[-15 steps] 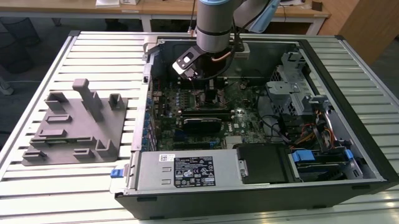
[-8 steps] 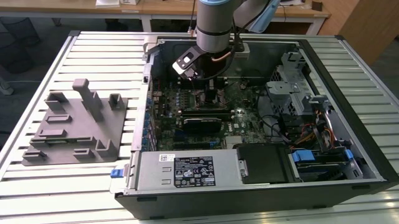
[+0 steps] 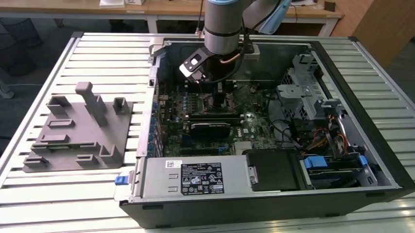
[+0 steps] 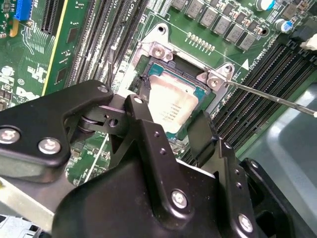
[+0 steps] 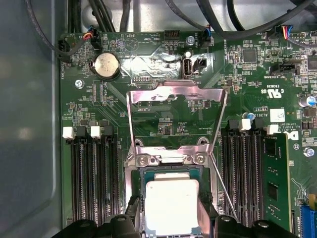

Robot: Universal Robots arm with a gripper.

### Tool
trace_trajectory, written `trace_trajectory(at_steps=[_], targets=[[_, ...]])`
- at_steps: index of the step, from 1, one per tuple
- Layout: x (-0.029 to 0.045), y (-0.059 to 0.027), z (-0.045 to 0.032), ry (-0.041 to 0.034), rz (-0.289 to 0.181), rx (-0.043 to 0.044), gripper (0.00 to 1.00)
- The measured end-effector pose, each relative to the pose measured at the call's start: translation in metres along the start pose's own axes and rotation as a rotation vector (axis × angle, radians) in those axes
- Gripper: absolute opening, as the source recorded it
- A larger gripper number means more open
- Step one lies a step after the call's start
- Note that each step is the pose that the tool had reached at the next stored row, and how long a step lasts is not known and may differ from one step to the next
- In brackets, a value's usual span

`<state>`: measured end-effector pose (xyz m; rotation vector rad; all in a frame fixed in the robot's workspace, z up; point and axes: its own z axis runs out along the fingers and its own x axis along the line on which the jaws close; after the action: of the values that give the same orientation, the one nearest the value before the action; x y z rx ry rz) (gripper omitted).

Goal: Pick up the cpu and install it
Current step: 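Place the cpu into insertion slot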

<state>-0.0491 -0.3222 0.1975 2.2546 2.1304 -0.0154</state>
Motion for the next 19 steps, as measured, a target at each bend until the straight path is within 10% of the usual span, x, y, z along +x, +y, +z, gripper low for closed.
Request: trace_trajectory(at_steps=[5, 13, 19], targets=[[0.0000, 0.0001, -0.0030, 0.0002, 0.000, -0.0001, 0.56], [-0.0002, 0.0002, -0.0078, 0.0002, 0.000, -0.0002, 0.20], [-0.0003, 0.0003, -0.0120, 0.0001, 0.000, -0.0001, 0.11]])
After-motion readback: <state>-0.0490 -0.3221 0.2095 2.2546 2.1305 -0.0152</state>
